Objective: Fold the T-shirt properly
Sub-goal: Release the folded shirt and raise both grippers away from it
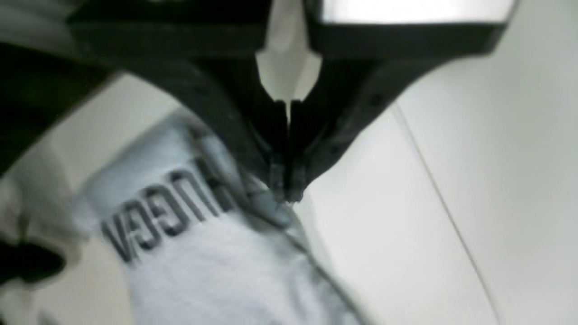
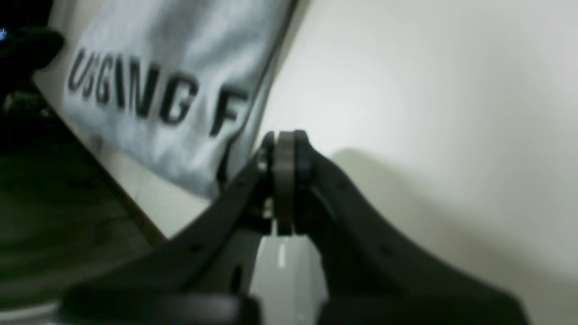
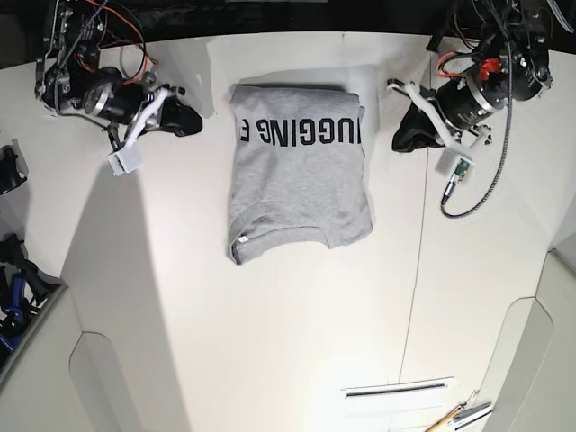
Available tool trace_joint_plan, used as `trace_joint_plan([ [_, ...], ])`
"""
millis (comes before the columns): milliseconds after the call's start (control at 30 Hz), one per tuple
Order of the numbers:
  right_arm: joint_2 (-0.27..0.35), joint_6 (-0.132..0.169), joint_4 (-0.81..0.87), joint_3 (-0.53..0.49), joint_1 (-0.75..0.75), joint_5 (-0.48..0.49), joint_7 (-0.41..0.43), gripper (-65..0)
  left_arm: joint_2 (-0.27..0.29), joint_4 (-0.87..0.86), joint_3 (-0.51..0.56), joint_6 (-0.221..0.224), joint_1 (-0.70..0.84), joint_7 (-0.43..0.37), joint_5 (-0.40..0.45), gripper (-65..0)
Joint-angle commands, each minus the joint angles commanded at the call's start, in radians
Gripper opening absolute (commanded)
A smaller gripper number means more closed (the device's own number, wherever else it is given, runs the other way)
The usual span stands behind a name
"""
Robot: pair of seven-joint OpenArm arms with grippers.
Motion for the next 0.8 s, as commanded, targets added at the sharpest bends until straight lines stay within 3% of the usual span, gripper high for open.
trace_joint_plan([
  [100,-0.001,0.000,0.057,0.000,-0.044,0.018,0.001,-65.0,0.000,0.092,0.002,0.000,0.045,-0.009,-0.089,-65.0],
  [233,-0.007,0.000,0.079,0.000,-0.046,0.018,0.005,-65.0,0.003,0.097,0.047,0.000,0.050,-0.026,-0.089,-65.0],
  [333,-0.009,0.001,0.079,0.000,-0.041,0.018,0.016,-65.0,0.003,0.079,0.127,0.000,0.047,-0.043,-0.058,-65.0],
  [433,-0.010,0.001,0.079,0.000,-0.041,0.017,0.043,-65.0,0.003,0.033,0.213,0.001,0.044,-0.105,0.013,-65.0],
  [533,-0.010,0.000,0.075,-0.002,-0.041,0.009,0.092,-65.0,0.003,-0.051,0.280,0.018,0.023,-0.114,0.081,-65.0],
  [667,-0.009,0.000,0.074,-0.002,-0.041,-0.046,0.106,-65.0,0.003,-0.161,0.293,0.042,-0.034,-0.116,0.090,-65.0],
  [800,-0.009,0.000,0.074,-0.002,-0.041,-0.056,0.106,-65.0,0.002,-0.164,0.293,0.042,-0.048,-0.105,0.086,-65.0],
])
